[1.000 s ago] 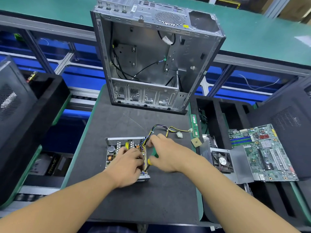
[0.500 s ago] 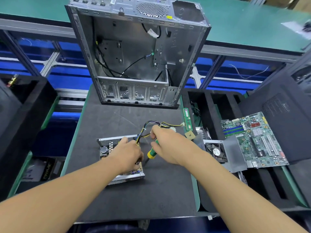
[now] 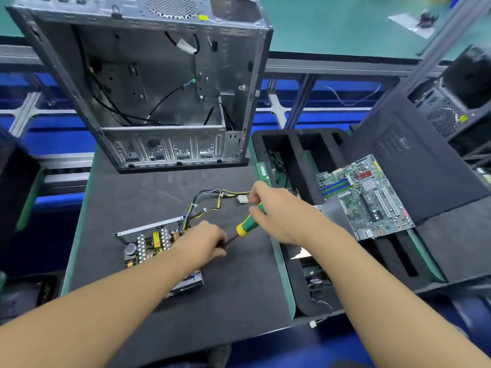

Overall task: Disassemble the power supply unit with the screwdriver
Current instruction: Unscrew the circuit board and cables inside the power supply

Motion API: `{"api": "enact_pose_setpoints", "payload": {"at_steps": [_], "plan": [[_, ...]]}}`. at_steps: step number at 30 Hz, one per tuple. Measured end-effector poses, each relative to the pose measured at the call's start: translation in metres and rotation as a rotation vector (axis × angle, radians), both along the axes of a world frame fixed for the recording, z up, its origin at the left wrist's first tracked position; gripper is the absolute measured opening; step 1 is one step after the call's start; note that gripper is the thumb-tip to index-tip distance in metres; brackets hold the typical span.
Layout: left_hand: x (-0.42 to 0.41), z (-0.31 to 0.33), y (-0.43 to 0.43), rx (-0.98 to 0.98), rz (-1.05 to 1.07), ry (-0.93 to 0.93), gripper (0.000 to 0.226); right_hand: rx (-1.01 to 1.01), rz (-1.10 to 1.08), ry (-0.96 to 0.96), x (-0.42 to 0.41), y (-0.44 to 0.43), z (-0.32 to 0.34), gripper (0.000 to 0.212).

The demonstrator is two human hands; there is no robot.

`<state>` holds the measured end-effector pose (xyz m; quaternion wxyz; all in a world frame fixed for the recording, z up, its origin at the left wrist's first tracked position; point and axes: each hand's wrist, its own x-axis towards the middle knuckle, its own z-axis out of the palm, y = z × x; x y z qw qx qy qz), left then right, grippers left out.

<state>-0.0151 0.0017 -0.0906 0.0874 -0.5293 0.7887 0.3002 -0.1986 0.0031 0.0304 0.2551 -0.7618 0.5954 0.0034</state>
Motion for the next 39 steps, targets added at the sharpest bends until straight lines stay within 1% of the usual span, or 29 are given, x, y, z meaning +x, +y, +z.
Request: {"api": "enact_pose_setpoints", "payload": {"at_steps": [2, 3, 5, 7, 8, 10, 11, 12, 14, 16, 17, 18, 19, 20, 22, 24, 25, 26, 28, 29, 30, 31, 32, 34, 35, 37, 39], "plan": [[-0.024, 0.004, 0.002, 0.076, 0.085, 0.061, 0.009, -0.037, -0.101, 0.004, -0.025, 0.000, 0.007, 0.008], [-0.035, 0.003, 0.007, 0.159, 0.188, 0.151, 0.007, -0.048, -0.132, 0.004, -0.035, 0.000, 0.009, 0.008], [-0.068, 0.001, 0.018, 0.405, 0.389, 0.333, 0.008, -0.064, -0.202, -0.006, -0.057, 0.005, 0.014, 0.007], [-0.104, -0.005, 0.032, 0.654, 0.549, 0.468, 0.004, -0.075, -0.267, -0.013, -0.076, 0.013, 0.016, 0.008], [-0.122, -0.010, 0.038, 0.742, 0.607, 0.520, 0.004, -0.080, -0.294, -0.007, -0.085, 0.018, 0.017, 0.008], [-0.152, -0.019, 0.046, 0.853, 0.705, 0.576, 0.005, -0.089, -0.330, 0.018, -0.098, 0.027, 0.018, 0.009], [-0.164, -0.023, 0.049, 0.900, 0.737, 0.593, 0.008, -0.091, -0.341, 0.029, -0.104, 0.032, 0.018, 0.009], [-0.172, -0.026, 0.051, 0.958, 0.736, 0.624, 0.015, -0.088, -0.351, 0.039, -0.108, 0.035, 0.018, 0.010], [-0.179, -0.030, 0.053, 1.105, 0.664, 0.705, 0.035, -0.081, -0.368, 0.053, -0.113, 0.040, 0.017, 0.011], [-0.171, -0.029, 0.052, 1.156, 0.619, 0.762, 0.038, -0.075, -0.374, 0.047, -0.114, 0.041, 0.017, 0.011], [-0.162, -0.027, 0.050, 1.114, 0.552, 0.745, 0.035, -0.074, -0.371, 0.034, -0.112, 0.040, 0.016, 0.011], [-0.151, -0.023, 0.048, 1.029, 0.439, 0.688, 0.030, -0.072, -0.364, 0.020, -0.109, 0.039, 0.016, 0.011], [-0.139, -0.018, 0.044, 0.912, 0.295, 0.612, 0.030, -0.068, -0.353, 0.006, -0.104, 0.036, 0.016, 0.012], [-0.125, -0.012, 0.038, 0.761, 0.129, 0.534, 0.035, -0.062, -0.341, -0.009, -0.098, 0.033, 0.015, 0.012], [-0.096, -0.001, 0.024, 0.336, -0.208, 0.359, 0.040, -0.048, -0.313, -0.034, -0.083, 0.025, 0.015, 0.012], [-0.064, 0.006, 0.005, -0.107, -0.446, 0.146, 0.034, -0.052, -0.275, -0.051, -0.065, 0.017, 0.016, 0.013], [-0.046, 0.008, -0.004, -0.287, -0.497, 0.050, 0.031, -0.058, -0.253, -0.056, -0.055, 0.013, 0.017, 0.013], [-0.027, 0.008, -0.012, -0.434, -0.489, -0.048, 0.028, -0.063, -0.231, -0.064, -0.045, 0.010, 0.017, 0.013], [0.016, 0.007, -0.023, -0.638, -0.305, -0.208, 0.029, -0.066, -0.177, -0.094, -0.023, 0.005, 0.019, 0.014], [0.037, 0.005, -0.026, -0.677, -0.192, -0.258, 0.037, -0.064, -0.144, -0.106, -0.012, 0.003, 0.019, 0.015], [0.054, 0.004, -0.027, -0.642, -0.109, -0.307, 0.047, -0.060, -0.111, -0.118, -0.001, 0.001, 0.018, 0.015], [0.069, 0.001, -0.027, -0.557, -0.049, -0.333, 0.056, -0.056, -0.080, -0.130, 0.009, -0.001, 0.018, 0.015], [0.080, -0.001, -0.029, -0.426, 0.020, -0.319, 0.060, -0.052, -0.054, -0.140, 0.018, -0.003, 0.018, 0.015], [0.089, 0.000, -0.032, -0.148, 0.127, -0.279, 0.060, -0.051, -0.011, -0.138, 0.033, -0.006, 0.017, 0.014], [0.091, 0.000, -0.032, -0.078, 0.128, -0.279, 0.061, -0.050, 0.006, -0.130, 0.039, -0.007, 0.016, 0.014], [0.093, 0.002, -0.033, -0.074, 0.101, -0.269, 0.066, -0.040, 0.025, -0.114, 0.047, -0.007, 0.013, 0.015], [0.097, -0.001, -0.032, -0.093, 0.143, -0.256, 0.075, -0.025, 0.031, -0.107, 0.050, -0.006, 0.010, 0.016]]}}
